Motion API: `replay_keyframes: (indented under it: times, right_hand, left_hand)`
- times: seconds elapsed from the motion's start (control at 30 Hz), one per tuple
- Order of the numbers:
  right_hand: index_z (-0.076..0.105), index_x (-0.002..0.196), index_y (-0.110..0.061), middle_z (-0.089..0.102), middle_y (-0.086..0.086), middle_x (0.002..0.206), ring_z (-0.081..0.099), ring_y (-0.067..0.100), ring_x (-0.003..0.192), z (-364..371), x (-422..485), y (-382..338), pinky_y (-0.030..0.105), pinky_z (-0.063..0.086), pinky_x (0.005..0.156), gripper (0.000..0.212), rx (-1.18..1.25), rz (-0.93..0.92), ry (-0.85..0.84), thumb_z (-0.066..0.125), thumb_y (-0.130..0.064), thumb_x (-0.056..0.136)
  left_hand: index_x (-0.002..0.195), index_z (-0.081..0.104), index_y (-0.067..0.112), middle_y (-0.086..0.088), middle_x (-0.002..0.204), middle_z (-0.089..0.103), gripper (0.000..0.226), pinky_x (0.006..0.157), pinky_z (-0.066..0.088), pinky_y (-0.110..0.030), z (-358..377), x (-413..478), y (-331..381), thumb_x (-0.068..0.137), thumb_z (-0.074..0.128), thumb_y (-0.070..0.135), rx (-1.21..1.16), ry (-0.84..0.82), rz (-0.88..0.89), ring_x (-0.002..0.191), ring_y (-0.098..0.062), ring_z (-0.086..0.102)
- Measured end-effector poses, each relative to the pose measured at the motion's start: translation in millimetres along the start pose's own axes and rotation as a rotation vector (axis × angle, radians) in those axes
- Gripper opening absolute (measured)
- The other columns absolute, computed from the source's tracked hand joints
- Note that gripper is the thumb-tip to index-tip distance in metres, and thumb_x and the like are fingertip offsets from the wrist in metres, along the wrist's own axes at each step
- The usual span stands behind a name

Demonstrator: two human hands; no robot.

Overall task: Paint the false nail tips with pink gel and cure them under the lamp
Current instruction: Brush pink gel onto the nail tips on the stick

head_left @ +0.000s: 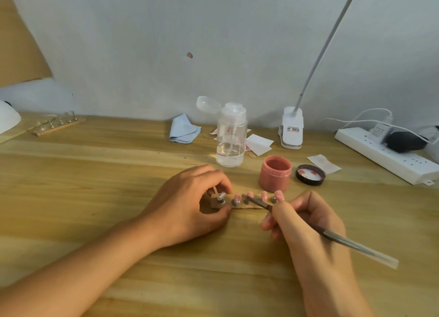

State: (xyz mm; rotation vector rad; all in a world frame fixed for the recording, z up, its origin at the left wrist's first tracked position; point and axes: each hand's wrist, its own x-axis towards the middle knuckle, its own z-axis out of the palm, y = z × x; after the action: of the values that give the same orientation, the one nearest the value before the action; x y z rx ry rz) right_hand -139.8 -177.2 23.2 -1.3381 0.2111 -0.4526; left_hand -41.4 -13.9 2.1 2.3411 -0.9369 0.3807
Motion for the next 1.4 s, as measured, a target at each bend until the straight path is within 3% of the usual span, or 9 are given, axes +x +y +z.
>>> replay_keyframes:
  times: [0.1,0.23,0.37,0.53,0.77,0.87,1.0,1.23,1.4]
  right_hand:
    - [0.045,0.066,-0.008,0.065,0.009,0.052,0.057,-0.004,0.058,1,-1,-1,0.016,0.042,0.064,0.026,-0.026,0.004,-0.014,0.06,0.001,0.084]
    - [0.045,0.066,-0.007,0.066,0.008,0.052,0.058,-0.007,0.054,2,-1,0,0.009,0.043,0.061,0.022,-0.033,-0.003,-0.027,0.059,0.004,0.081]
    - [0.047,0.067,-0.007,0.066,0.008,0.053,0.057,0.0,0.065,1,-1,1,0.021,0.042,0.072,0.022,-0.038,-0.019,-0.014,0.061,0.0,0.082]
    - [0.047,0.068,-0.004,0.064,0.005,0.05,0.057,-0.006,0.05,1,-1,0,0.006,0.04,0.053,0.021,-0.022,-0.018,-0.033,0.058,0.007,0.082]
    - [0.047,0.068,-0.008,0.062,0.004,0.049,0.053,0.009,0.073,0,3,2,0.028,0.037,0.073,0.023,-0.008,-0.022,0.01,0.062,0.0,0.084]
    - [0.048,0.071,-0.009,0.062,0.001,0.051,0.06,0.001,0.062,1,7,1,0.022,0.042,0.068,0.028,0.001,-0.001,-0.01,0.059,0.015,0.082]
    - [0.05,0.071,-0.001,0.069,-0.007,0.056,0.06,-0.023,0.078,3,0,-1,-0.001,0.041,0.063,0.024,-0.03,-0.025,-0.142,0.064,0.019,0.075]
    - [0.051,0.07,-0.003,0.07,-0.005,0.059,0.062,-0.02,0.085,1,-3,1,-0.001,0.04,0.061,0.015,-0.008,-0.075,-0.15,0.058,-0.007,0.057]
    - [0.051,0.07,-0.003,0.074,-0.003,0.069,0.059,-0.023,0.087,0,-2,3,-0.003,0.038,0.061,0.014,-0.04,-0.06,-0.131,0.063,-0.006,0.061]
  left_hand:
    - [0.09,0.06,0.038,0.024,0.091,0.056,0.019,0.075,0.047,-0.023,0,0,0,0.074,0.058,0.049,-0.001,0.001,0.001,0.087,0.0,0.057]
    - [0.09,0.061,0.037,0.023,0.09,0.057,0.02,0.075,0.047,-0.024,0,1,0,0.075,0.059,0.049,0.0,0.003,0.003,0.086,0.0,0.057]
    - [0.09,0.061,0.037,0.024,0.09,0.056,0.019,0.074,0.048,-0.023,-1,0,1,0.075,0.06,0.048,0.005,0.0,0.004,0.085,0.0,0.058]
    - [0.09,0.062,0.036,0.022,0.089,0.057,0.021,0.074,0.048,-0.024,-1,1,2,0.073,0.058,0.049,0.003,0.005,-0.001,0.086,-0.002,0.058]
    - [0.09,0.063,0.035,0.021,0.089,0.057,0.021,0.074,0.046,-0.021,0,0,2,0.074,0.06,0.048,0.012,0.008,-0.017,0.084,-0.001,0.058]
    - [0.089,0.064,0.036,0.021,0.088,0.058,0.019,0.073,0.048,-0.023,0,0,2,0.073,0.061,0.046,0.007,0.006,-0.027,0.084,-0.001,0.058]
    - [0.089,0.064,0.035,0.021,0.086,0.057,0.02,0.073,0.046,-0.022,-1,0,2,0.072,0.06,0.045,0.011,0.006,-0.027,0.083,-0.001,0.057]
    - [0.09,0.065,0.034,0.021,0.085,0.057,0.026,0.073,0.046,-0.021,-2,0,3,0.071,0.056,0.049,0.015,0.002,-0.028,0.083,-0.002,0.057]
    - [0.089,0.066,0.034,0.018,0.086,0.058,0.024,0.074,0.047,-0.025,-1,1,3,0.072,0.057,0.047,0.018,0.008,-0.025,0.083,-0.005,0.057]
